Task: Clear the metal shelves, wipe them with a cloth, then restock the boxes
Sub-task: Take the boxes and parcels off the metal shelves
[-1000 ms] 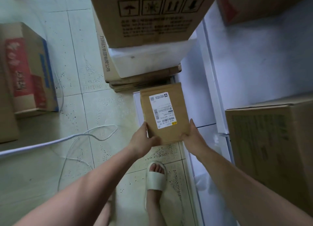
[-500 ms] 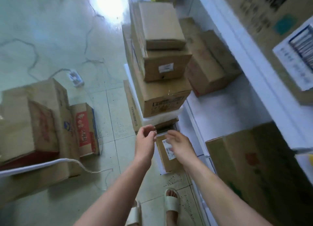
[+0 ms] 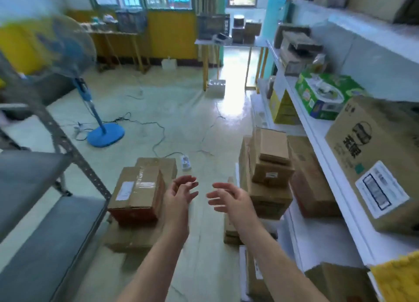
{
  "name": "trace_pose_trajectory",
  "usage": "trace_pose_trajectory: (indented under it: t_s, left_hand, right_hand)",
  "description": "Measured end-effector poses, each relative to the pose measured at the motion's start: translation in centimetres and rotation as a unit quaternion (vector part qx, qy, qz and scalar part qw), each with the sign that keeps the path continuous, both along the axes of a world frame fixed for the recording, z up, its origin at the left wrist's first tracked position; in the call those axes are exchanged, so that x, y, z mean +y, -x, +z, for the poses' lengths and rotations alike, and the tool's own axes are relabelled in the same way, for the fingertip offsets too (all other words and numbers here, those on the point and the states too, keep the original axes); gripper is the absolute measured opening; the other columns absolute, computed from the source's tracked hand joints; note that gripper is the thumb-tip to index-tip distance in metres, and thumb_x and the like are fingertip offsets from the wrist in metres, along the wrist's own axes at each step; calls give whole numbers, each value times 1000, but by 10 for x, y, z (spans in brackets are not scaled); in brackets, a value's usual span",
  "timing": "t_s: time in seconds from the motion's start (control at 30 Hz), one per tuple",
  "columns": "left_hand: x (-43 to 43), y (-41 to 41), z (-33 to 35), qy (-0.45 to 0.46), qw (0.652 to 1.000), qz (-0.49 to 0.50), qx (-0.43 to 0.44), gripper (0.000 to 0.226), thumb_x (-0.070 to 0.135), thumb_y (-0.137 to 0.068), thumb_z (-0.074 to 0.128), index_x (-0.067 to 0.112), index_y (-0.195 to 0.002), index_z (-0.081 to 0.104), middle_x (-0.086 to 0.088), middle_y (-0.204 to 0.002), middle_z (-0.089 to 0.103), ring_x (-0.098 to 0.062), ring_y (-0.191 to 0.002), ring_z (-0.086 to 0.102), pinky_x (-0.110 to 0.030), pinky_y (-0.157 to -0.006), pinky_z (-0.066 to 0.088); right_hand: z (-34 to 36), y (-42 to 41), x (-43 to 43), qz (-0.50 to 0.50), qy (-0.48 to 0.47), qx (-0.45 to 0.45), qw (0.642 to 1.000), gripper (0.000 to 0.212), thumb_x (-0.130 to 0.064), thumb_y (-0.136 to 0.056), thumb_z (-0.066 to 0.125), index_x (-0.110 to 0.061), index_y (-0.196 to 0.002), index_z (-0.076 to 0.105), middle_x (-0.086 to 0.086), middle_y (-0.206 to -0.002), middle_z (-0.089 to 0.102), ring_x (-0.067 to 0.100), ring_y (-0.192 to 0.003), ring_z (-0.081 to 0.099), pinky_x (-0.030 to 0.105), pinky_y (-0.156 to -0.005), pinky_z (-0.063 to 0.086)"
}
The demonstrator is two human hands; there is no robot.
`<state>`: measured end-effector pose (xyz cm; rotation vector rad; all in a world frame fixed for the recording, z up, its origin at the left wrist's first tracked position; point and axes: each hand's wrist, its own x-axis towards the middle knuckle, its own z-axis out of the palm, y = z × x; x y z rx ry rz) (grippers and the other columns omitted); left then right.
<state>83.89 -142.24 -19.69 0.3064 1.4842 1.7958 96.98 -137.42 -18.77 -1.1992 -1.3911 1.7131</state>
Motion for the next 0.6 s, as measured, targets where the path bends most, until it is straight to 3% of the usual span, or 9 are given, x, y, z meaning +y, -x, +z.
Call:
trace_pose_trajectory:
  t_s: [0.07, 0.17, 0.4, 0.6]
  left_hand:
    - [-28, 17, 16, -4, 999, 47, 9, 18, 3, -99, 50, 5, -108, 66, -19, -107, 73, -32, -103, 70, -49, -91, 56]
    - [-84, 50, 47, -16, 988, 143, 61, 20, 0, -100, 47, 7, -102, 65, -15, -99, 73, -20, -84, 71, -31, -74, 55]
    - [-235, 141, 126, -12, 936, 258, 238, 18, 1, -100, 52, 10, -103, 67, -4, -93, 76, -22, -90, 71, -33, -80, 52]
    - [-376, 215, 188, 12, 879, 332, 342, 19, -3, -97, 54, 11, -101, 66, -4, -92, 75, -19, -84, 70, -26, -71, 54]
  right_hand:
    - [12, 17, -4, 36, -5, 32, 999, 15, -7, -102, 54, -8, -108, 68, 6, -83, 77, 21, -77, 73, 30, -72, 58]
    - [40, 60, -25, 104, -19, 74, 992, 16, -3, -101, 54, -6, -104, 69, 12, -84, 76, 24, -76, 70, 27, -66, 55]
    - [113, 184, -132, 313, -65, 153, 935, 18, -2, -102, 52, -7, -104, 69, 11, -83, 76, 26, -76, 72, 32, -69, 56]
    - [174, 287, -248, 436, -70, 219, 870, 16, 0, -101, 53, 0, -105, 68, 17, -85, 74, 26, -72, 69, 29, -64, 54]
